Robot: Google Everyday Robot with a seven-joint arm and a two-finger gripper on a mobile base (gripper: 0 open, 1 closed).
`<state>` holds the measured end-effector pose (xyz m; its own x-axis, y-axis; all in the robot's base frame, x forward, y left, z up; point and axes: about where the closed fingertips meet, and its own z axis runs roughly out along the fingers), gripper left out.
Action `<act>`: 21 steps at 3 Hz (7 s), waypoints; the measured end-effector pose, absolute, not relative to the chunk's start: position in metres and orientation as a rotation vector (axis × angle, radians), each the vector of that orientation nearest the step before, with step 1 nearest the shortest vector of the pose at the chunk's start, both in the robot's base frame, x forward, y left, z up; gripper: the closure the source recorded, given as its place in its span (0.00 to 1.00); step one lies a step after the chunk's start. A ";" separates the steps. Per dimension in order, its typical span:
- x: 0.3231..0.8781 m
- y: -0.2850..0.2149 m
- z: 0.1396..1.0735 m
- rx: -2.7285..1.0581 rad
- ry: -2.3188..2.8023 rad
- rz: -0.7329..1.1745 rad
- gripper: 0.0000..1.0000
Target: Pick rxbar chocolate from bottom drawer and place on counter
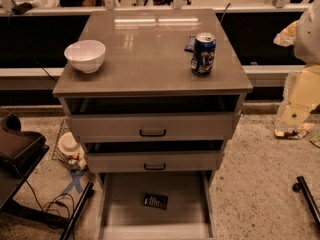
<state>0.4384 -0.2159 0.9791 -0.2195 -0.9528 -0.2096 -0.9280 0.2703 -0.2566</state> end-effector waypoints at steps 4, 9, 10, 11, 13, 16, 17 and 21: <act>0.451 -0.270 0.829 -1.500 1.933 0.256 0.00; 0.442 -0.244 0.643 -1.587 1.805 0.279 0.00; 0.464 -0.209 0.587 -1.524 1.758 0.304 0.00; 0.486 -0.188 0.531 -1.478 1.722 0.306 0.00; 0.498 -0.166 0.420 -1.497 1.772 0.286 0.00; 0.506 -0.131 0.364 -1.497 1.823 0.331 0.00; 0.511 -0.102 0.298 -1.502 1.844 0.419 0.00; 0.547 -0.004 0.163 -1.445 1.821 0.675 0.00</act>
Offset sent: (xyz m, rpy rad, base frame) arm 0.0192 -0.0202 -0.0608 0.2841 -0.1032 0.1275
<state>0.5474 -0.0040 0.1625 -0.1272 -0.6025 -0.7879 -0.9704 0.2399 -0.0268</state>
